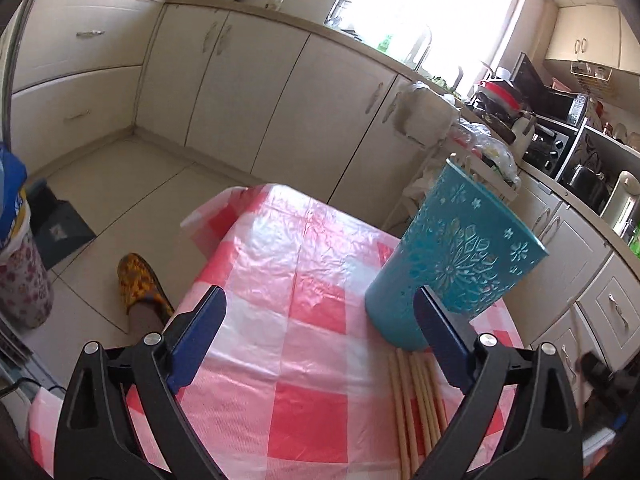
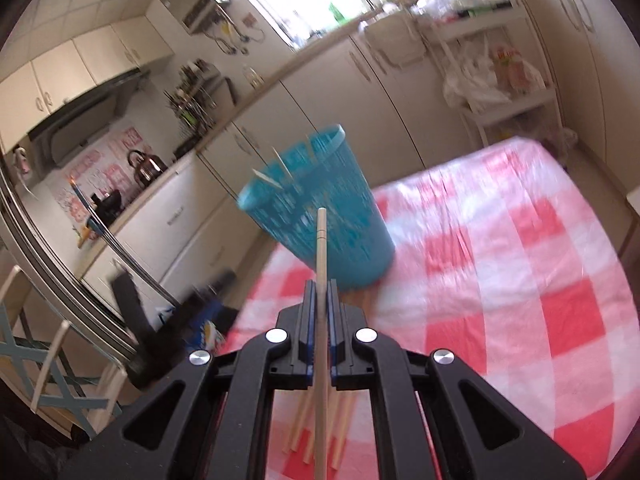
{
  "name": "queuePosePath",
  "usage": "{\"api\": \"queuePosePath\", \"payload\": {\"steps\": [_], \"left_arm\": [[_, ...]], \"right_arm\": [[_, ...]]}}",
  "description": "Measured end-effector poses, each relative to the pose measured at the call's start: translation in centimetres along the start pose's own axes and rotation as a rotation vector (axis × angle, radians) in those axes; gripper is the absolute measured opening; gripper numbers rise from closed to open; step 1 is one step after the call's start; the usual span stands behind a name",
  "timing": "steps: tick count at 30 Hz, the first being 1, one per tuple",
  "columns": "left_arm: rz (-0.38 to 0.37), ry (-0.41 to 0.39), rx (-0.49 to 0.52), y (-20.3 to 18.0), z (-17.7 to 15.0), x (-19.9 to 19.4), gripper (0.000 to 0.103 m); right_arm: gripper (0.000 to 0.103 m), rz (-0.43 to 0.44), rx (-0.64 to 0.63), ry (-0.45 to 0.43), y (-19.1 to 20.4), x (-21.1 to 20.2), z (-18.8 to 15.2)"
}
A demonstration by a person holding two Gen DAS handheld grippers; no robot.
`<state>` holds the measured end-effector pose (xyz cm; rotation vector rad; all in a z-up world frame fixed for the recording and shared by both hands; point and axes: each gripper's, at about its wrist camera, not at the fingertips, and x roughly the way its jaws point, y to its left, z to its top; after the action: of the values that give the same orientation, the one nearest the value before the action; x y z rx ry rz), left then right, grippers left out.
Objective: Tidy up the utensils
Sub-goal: 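Lift the stick with the right gripper over the bin and release it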
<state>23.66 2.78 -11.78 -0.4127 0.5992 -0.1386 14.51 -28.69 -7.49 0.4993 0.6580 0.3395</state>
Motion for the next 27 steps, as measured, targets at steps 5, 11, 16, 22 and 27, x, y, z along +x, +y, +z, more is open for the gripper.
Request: {"api": "queuePosePath", "payload": {"steps": [5, 11, 16, 22, 27], "left_arm": [[-0.002, -0.014, 0.015, -0.2, -0.9, 0.0, 0.091], [-0.004, 0.001, 0.014, -0.5, -1.0, 0.2, 0.091], [-0.017, -0.014, -0.054, 0.7, -0.7, 0.0, 0.091], [-0.028, -0.001, -0.041, 0.6, -0.8, 0.2, 0.091], [-0.024, -0.001, -0.046, 0.7, -0.7, 0.3, 0.091]], "right_arm": [[0.006, 0.064, -0.017, -0.100, 2.5, -0.2, 4.5], [0.006, 0.040, -0.072, -0.273, 6.5, 3.7, 12.6], [0.006, -0.078, -0.108, -0.348, 7.7, 8.9, 16.4], [0.006, -0.188, -0.139, -0.231, 6.0, 13.2, 15.3], [0.006, -0.214, -0.154, -0.182, 4.7, 13.6, 13.1]]}}
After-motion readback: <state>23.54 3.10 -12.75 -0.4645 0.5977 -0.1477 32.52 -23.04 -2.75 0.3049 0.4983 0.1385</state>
